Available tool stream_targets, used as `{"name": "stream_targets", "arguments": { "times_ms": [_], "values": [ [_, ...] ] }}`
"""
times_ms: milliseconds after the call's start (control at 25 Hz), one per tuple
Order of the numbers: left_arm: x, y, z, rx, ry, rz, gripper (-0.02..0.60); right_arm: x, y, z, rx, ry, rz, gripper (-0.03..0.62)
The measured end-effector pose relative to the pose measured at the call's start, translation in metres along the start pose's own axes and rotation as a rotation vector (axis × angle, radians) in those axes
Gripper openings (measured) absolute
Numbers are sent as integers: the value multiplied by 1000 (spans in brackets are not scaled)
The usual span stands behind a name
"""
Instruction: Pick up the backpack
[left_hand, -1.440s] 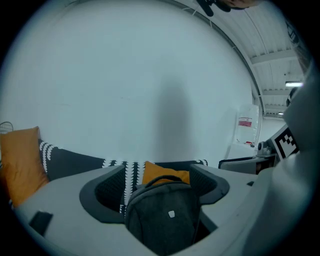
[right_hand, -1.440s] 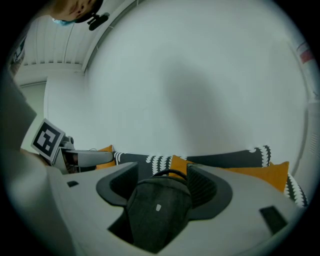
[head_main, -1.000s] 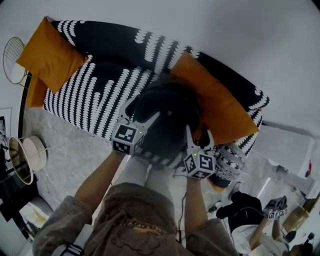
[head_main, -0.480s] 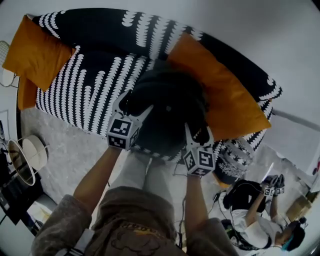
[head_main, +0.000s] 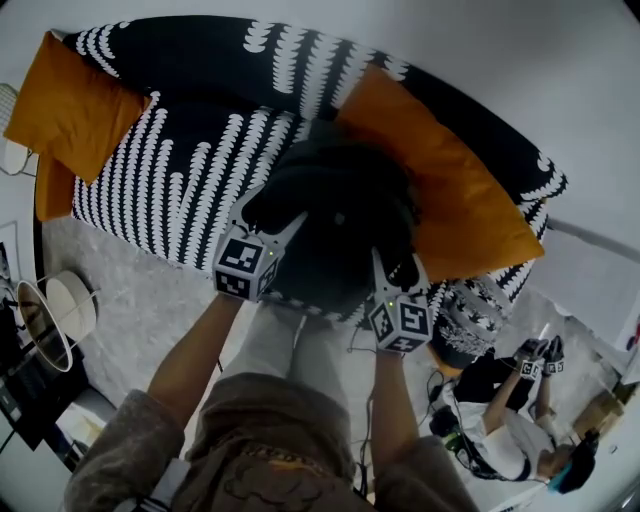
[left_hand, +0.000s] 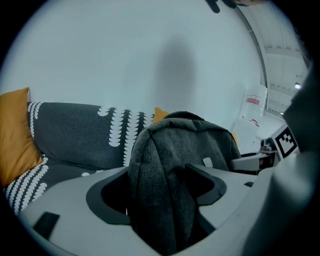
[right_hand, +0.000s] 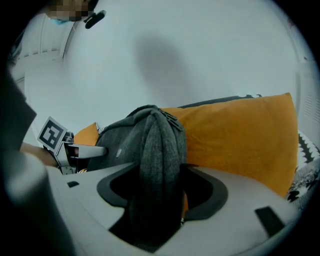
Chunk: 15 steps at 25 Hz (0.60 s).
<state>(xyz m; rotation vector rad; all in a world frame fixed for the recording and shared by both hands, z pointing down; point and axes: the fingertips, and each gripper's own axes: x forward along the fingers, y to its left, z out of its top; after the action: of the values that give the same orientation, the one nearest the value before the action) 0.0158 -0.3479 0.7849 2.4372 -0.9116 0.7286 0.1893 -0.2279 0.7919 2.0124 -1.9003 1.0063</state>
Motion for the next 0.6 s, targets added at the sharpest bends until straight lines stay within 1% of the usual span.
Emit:
{"name": "stream_targets", "arguments": {
  "times_ms": [80,200,240,360,400,520,600],
  "values": [
    [-1,-2,-2,0,16,-24,299,0,2,-1,-10,2,-2,265],
    [-6,-5,-2,-4,25,-56,224,-1,6,-1,-19,3,0,216],
    [-8,-7,-1,-1,27,-68,198,-2,8,-1,-22,3,3,194],
    [-14,-16,1,15,35,-103,133,-7,16,0,-16,1,20,101],
    [-17,-19,0,21,42,-112,121,-10,18,0,-10,1,27,81],
    [-30,-26,-1,59,77,-125,103,-22,25,-1,9,1,41,58],
    [-40,-33,2,52,71,-131,97,-32,28,0,24,-10,50,55]
  ]
}}
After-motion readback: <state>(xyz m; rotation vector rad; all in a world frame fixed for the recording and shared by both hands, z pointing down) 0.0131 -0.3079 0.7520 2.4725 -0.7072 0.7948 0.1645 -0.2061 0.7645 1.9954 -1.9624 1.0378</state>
